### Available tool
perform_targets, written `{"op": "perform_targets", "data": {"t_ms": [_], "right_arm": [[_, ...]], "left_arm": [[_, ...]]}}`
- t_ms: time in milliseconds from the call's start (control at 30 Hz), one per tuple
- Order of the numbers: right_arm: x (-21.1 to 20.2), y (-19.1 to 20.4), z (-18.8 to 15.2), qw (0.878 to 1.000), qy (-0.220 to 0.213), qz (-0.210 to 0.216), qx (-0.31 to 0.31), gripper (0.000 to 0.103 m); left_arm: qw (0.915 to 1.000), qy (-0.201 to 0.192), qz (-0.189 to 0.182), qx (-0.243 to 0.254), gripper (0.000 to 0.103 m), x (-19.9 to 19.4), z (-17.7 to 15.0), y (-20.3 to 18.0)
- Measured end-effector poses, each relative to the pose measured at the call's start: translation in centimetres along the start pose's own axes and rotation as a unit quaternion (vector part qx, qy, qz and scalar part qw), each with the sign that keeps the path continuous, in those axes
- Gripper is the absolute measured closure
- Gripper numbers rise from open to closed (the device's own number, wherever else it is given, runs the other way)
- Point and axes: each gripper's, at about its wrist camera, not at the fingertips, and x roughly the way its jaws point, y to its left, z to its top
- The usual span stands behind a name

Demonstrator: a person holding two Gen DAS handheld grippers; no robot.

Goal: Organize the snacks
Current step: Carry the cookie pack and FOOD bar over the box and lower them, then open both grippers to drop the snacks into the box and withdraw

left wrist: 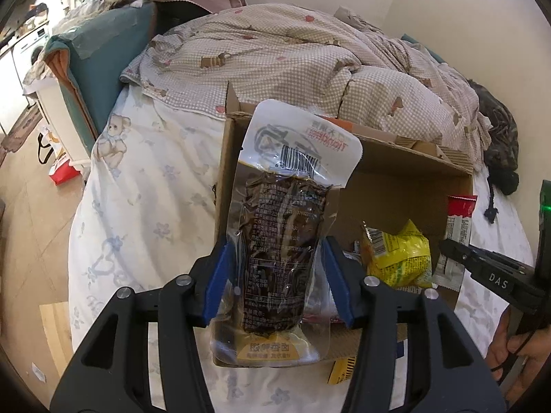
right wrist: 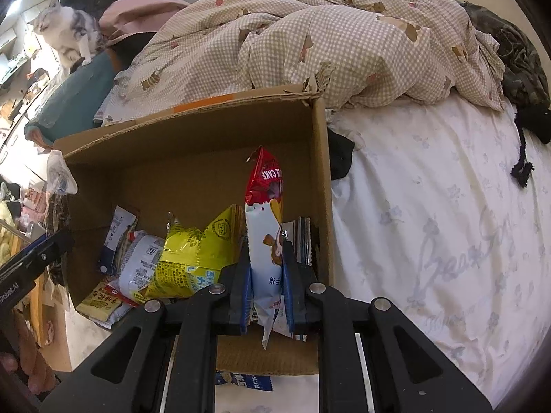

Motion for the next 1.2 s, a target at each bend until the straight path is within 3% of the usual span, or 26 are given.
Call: {"op": "perform_targets", "data": {"t_ms": [267, 533, 833, 1000, 1067, 1133, 1167, 1200], "right_arm": [[-0.6, -0.3, 0.2, 1.000, -0.016, 0.007, 0.011, 0.087], [-0.6, -0.3, 0.2, 0.999, -0.018, 0.042, 0.026, 0.085], [-0.9, -0.4, 0.3, 0.998, -0.030, 0.039, 0.034, 0.083], [-0.7, -0.3, 0.3, 0.999, -0.025, 0.032, 0.030, 0.083], [-0.8, -0.3, 0.3, 0.998, -0.026, 0.040, 0.032, 0.083], [-1.0, -0.2, 0.3, 0.998, -0.031, 0.041, 0.027, 0.083], [-1.1, -0.1, 0.3, 0.998, -0.031, 0.043, 0.026, 0.082], [-1.1, -0.1, 0.3, 0.998, -0.031, 0.046, 0.026, 0.074]], "left_arm": [[1.0000, 0.000, 0.006, 0.003, 0.051, 0.2, -0.2, -0.3], [0.9999, -0.009, -0.006, 0.013, 0.050, -0.5, 0.0, -0.8], [1.0000, 0.002, -0.001, 0.003, 0.043, -0.6, 0.1, -0.6], [0.9993, -0.026, 0.001, 0.027, 0.042, -1.7, 0.2, -1.3], [0.9991, -0.031, -0.001, 0.029, 0.033, -2.0, 0.3, -1.4], [0.9988, -0.041, 0.000, 0.028, 0.017, -2.4, 0.3, -1.5], [0.9986, -0.045, -0.001, 0.028, 0.015, -2.6, 0.3, -1.5], [0.9984, -0.048, -0.001, 0.030, 0.015, -2.7, 0.4, -1.6]]}}
